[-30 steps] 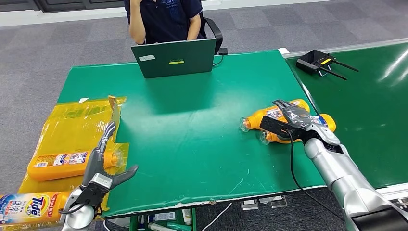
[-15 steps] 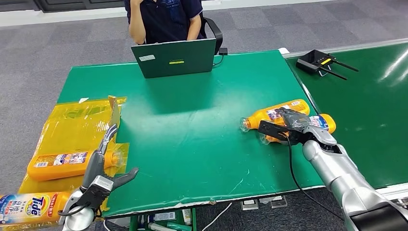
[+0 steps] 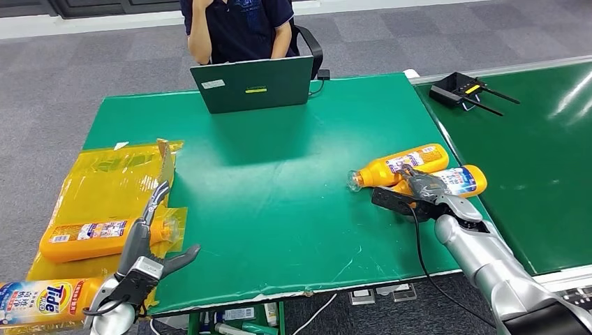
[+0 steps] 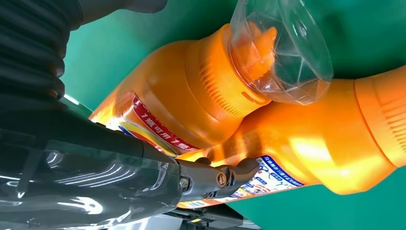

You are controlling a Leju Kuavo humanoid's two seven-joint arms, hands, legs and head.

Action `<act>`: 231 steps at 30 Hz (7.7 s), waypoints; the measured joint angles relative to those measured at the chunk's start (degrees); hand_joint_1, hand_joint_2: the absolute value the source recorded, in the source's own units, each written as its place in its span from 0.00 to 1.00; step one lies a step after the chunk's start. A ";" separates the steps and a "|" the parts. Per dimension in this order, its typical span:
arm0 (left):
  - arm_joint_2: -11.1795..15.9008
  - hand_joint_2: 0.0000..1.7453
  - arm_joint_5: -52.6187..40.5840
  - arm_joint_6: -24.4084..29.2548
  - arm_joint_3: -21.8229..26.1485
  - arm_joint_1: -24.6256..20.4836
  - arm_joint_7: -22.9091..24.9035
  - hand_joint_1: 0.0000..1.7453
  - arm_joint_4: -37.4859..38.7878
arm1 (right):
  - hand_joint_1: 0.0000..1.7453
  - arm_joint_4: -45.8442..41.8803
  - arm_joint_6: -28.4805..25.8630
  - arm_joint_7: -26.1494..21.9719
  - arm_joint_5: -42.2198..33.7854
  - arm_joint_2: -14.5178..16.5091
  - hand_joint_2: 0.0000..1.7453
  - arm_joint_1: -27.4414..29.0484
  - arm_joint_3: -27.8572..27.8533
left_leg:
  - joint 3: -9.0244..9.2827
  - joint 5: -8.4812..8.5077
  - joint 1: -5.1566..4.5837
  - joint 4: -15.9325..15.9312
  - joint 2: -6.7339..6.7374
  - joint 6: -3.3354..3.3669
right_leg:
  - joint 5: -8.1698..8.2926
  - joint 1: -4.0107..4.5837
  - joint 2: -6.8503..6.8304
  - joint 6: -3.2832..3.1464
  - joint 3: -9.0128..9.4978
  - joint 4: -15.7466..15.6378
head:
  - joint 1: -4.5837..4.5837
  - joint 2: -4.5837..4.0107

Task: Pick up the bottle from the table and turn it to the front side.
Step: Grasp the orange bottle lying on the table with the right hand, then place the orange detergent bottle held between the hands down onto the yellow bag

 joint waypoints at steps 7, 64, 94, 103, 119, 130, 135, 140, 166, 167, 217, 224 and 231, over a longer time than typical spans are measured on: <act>-0.15 1.00 0.16 0.17 0.04 0.04 0.00 0.00 -0.04 | 0.00 1.35 -0.51 -0.98 -0.74 0.57 1.00 0.24 0.00 | 0.05 0.00 0.00 0.00 0.01 0.00 | 0.00 0.00 0.00 0.00 0.03 0.00 | 0.00 0.01; -0.15 1.00 1.99 0.06 -0.20 -1.55 0.02 0.00 2.41 | 1.00 7.40 -3.80 -7.88 -7.52 9.62 1.00 -8.85 -0.20 | 0.24 0.09 0.01 0.00 0.06 -0.01 | 0.06 0.01 0.05 0.00 0.20 0.02 | -0.01 -0.01; -1.02 1.00 4.05 0.06 -2.36 -6.69 0.00 0.00 8.90 | 1.00 7.40 -2.67 -9.74 -12.77 17.31 1.00 -19.21 -1.02 | 0.14 0.09 0.00 0.01 0.05 0.00 | 0.06 0.00 0.05 0.00 0.11 0.02 | 0.00 0.01; -1.09 1.00 9.02 3.08 -3.90 -8.76 0.02 0.00 11.24 | 1.00 7.24 -1.29 -9.41 -15.22 22.73 1.00 -22.99 -1.44 | 0.13 0.12 0.06 0.01 0.14 -0.05 | 0.08 0.04 0.15 -0.02 0.03 0.04 | -0.02 0.01; -1.24 1.00 14.39 8.68 -11.13 -17.02 0.01 0.00 18.79 | 1.00 3.88 -0.35 -8.94 -19.02 28.54 1.00 -24.96 -1.44 | 0.12 0.13 0.03 0.02 0.12 -0.06 | 0.08 0.03 0.15 -0.03 0.03 0.04 | -0.02 0.01; -3.09 1.00 17.04 9.62 -13.76 -24.09 0.01 0.00 25.74 | 1.00 1.57 0.37 -8.97 -21.70 31.89 1.00 -25.41 -1.44 | 0.12 0.13 0.04 0.02 0.12 -0.06 | 0.08 0.04 0.15 -0.03 0.03 0.05 | -0.02 0.00; -3.50 1.00 17.36 9.70 -14.37 -25.23 0.00 0.00 27.01 | 1.00 1.03 0.42 -8.99 -21.94 32.48 1.00 -25.42 -1.44 | 0.12 0.13 0.03 0.02 0.12 -0.06 | 0.08 0.03 0.16 -0.03 0.03 0.04 | -0.02 0.00; -3.64 1.00 17.40 9.70 -14.40 -25.43 0.00 0.00 27.70 | 1.00 0.99 0.43 -8.99 -21.96 32.69 1.00 -25.42 -1.44 | 0.12 0.13 0.03 0.02 0.12 -0.06 | 0.08 0.03 0.15 -0.03 0.03 0.04 | -0.02 0.01; -8.43 1.00 19.33 12.47 -14.43 -36.60 0.00 0.00 40.02 | 1.00 -2.31 0.20 -7.80 -30.49 36.64 1.00 -25.70 -0.96 | 0.12 0.15 0.05 0.04 0.07 -0.07 | 0.09 0.04 0.13 -0.03 0.04 0.05 | -0.02 0.01; -8.54 1.00 19.26 12.43 -14.43 -36.97 0.00 0.00 40.55 | 1.00 -2.31 0.18 -7.87 -30.70 36.66 1.00 -25.61 -0.96 | 0.12 0.15 0.05 0.04 0.07 -0.07 | 0.09 0.04 0.13 -0.03 0.04 0.05 | -0.02 0.01; -8.70 1.00 16.73 24.53 -14.41 -44.46 0.00 0.00 52.74 | 1.00 -5.37 -3.02 -8.97 -44.53 37.01 1.00 -21.90 7.27 | 0.11 0.15 0.05 0.04 0.05 -0.07 | 0.09 0.04 0.13 -0.03 0.04 0.06 | -0.02 0.01; -9.38 1.00 16.63 25.27 -14.36 -45.46 0.00 0.00 54.00 | 1.00 -5.59 -3.08 -8.97 -45.01 37.06 1.00 -21.88 8.25 | 0.11 0.15 0.05 0.04 0.05 -0.07 | 0.09 0.04 0.13 -0.03 0.04 0.06 | -0.02 0.00; -9.82 1.00 16.68 25.10 -14.29 -46.12 0.00 0.00 54.64 | 1.00 -5.61 -3.07 -8.97 -45.59 37.07 1.00 -21.87 8.66 | 0.11 0.15 0.05 0.04 0.05 -0.07 | 0.09 0.04 0.13 -0.03 0.04 0.06 | -0.02 0.01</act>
